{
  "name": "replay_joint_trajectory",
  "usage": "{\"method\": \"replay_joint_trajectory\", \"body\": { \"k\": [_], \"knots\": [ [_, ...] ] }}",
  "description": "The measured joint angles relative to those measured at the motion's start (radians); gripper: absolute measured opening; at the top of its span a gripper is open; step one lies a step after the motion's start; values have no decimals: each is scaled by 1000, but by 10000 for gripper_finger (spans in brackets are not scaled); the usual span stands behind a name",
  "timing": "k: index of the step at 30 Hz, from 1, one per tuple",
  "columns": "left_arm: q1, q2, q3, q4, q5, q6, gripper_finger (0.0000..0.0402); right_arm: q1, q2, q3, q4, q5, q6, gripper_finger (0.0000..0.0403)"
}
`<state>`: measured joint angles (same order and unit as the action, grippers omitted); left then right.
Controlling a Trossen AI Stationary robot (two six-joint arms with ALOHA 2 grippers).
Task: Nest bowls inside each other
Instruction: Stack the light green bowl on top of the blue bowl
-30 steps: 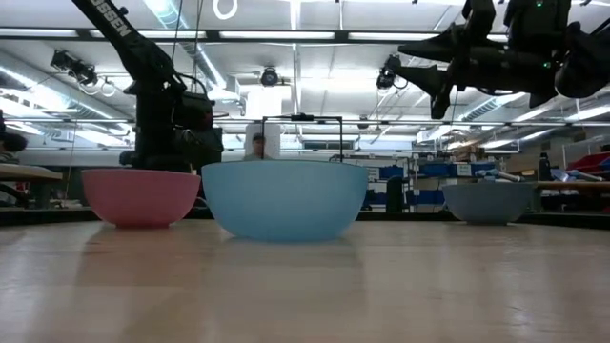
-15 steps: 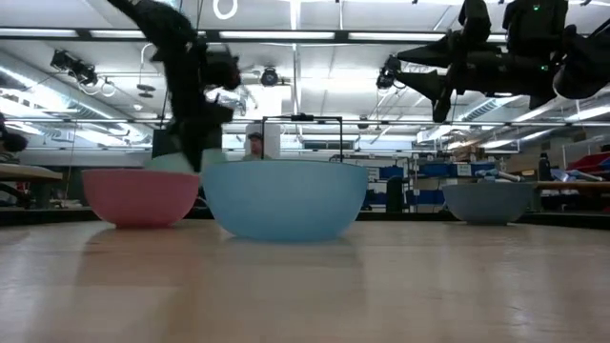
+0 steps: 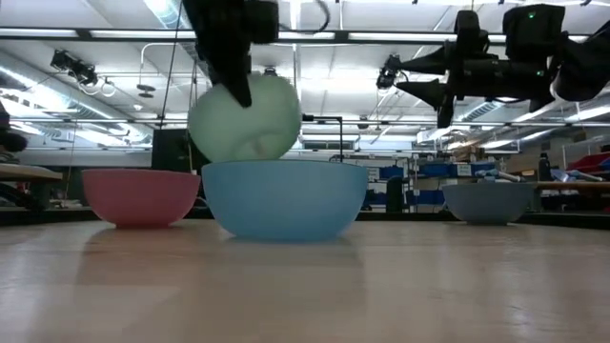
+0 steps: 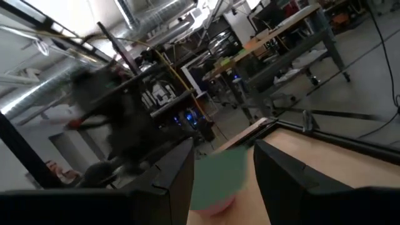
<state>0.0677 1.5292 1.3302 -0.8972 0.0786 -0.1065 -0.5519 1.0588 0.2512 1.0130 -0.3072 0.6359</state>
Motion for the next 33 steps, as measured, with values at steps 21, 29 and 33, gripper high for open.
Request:
{"method": "replay_joint_trajectory", "body": {
  "k": [21, 29, 33],
  "knots": [
    [-291, 325, 139, 28, -5, -7, 18, -17, 0, 0, 3, -113, 35, 155],
    [-297, 323, 296, -46, -134, -9, 137, -12, 0, 0, 3, -154, 5, 157],
    [-298, 323, 360, -145, -197, -27, 193, -12, 0, 0, 3, -190, -1, 171]
  ]
}}
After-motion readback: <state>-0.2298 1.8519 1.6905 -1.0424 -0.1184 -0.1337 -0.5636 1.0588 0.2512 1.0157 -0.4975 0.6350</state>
